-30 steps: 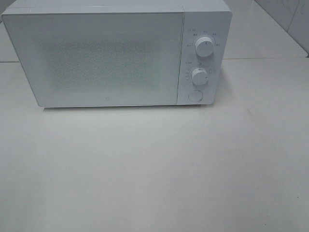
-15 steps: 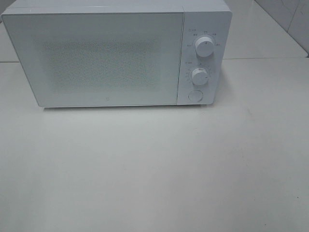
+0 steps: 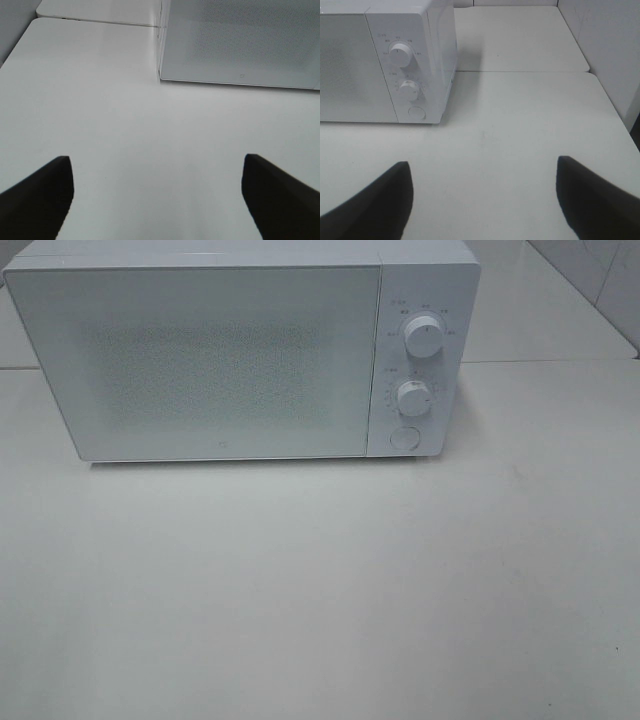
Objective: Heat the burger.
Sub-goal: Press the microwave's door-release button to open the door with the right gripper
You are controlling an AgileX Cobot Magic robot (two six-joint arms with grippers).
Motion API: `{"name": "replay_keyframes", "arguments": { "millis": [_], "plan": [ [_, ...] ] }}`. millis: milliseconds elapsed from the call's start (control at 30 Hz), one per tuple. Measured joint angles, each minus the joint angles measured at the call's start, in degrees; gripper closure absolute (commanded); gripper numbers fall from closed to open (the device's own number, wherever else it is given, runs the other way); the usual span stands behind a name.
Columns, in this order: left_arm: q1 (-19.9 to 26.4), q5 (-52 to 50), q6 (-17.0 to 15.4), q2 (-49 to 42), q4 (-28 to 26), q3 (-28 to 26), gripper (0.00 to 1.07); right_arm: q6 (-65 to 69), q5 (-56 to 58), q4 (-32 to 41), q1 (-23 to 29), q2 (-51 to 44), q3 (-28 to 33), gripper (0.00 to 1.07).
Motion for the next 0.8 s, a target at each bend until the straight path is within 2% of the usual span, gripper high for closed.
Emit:
{"name": "replay_keyframes", "arguments": {
  "millis": [800],
  "plan": [
    [0.00,0.00,0.00,0.00,0.00,0.00,0.23,0.00,-31.11,-0.17,0.00,32.72,1.20,0.33]
  ]
}}
